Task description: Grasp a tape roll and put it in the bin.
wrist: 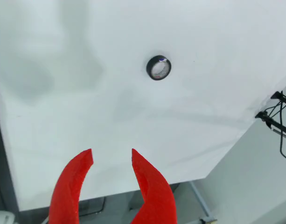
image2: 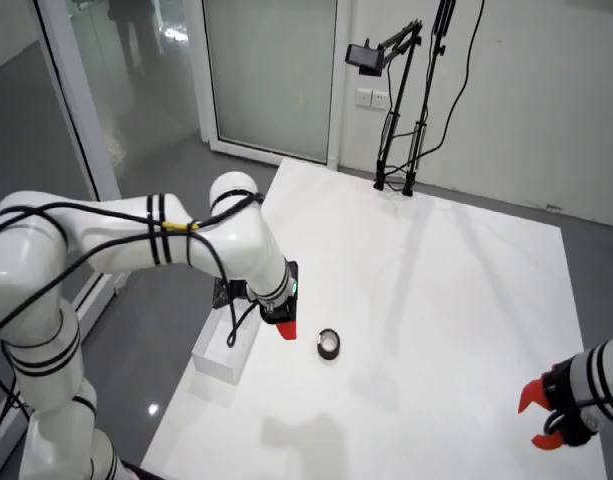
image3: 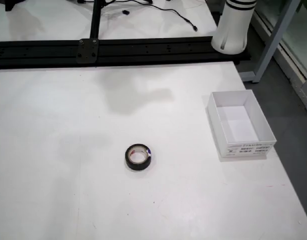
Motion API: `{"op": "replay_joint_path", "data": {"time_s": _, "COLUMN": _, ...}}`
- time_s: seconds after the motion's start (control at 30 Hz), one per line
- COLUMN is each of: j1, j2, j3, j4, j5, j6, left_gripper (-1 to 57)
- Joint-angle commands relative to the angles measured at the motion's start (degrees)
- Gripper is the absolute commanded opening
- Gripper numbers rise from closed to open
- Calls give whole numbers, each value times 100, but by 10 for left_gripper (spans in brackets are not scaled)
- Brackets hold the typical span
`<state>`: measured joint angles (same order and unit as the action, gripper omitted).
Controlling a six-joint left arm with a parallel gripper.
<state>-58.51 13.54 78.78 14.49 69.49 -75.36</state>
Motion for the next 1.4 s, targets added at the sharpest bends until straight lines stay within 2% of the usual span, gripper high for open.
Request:
{"op": "replay_joint_path", "data": {"time_s": 0.03, "j1": 446, "j2": 1933, "j3": -1453, "j4": 133, "j5": -58, "j6": 30, "left_gripper": 201}}
{"op": "replay_joint_path", "data": {"time_s": 0.2, "j1": 666, "j2": 2170, "j3": -1471, "j4": 203, "j5": -58, "j6": 30, "left_gripper": 203}}
{"op": "replay_joint_path", "data": {"time_s": 0.47, "j1": 894, "j2": 2082, "j3": -1312, "j4": 642, "j5": -76, "j6": 30, "left_gripper": 222}}
{"op": "replay_joint_path", "data": {"time_s": 0.67, "j1": 1018, "j2": 2047, "j3": -1207, "j4": 924, "j5": -287, "j6": 30, "left_gripper": 243}}
{"op": "replay_joint_path", "data": {"time_s": 1.07, "j1": 1149, "j2": 2486, "j3": -1137, "j4": 1073, "j5": -1034, "j6": 101, "left_gripper": 257}}
{"op": "replay_joint_path", "data": {"time_s": 1.4, "j1": 1211, "j2": 3119, "j3": -1559, "j4": 1082, "j5": -1412, "j6": 698, "left_gripper": 262}}
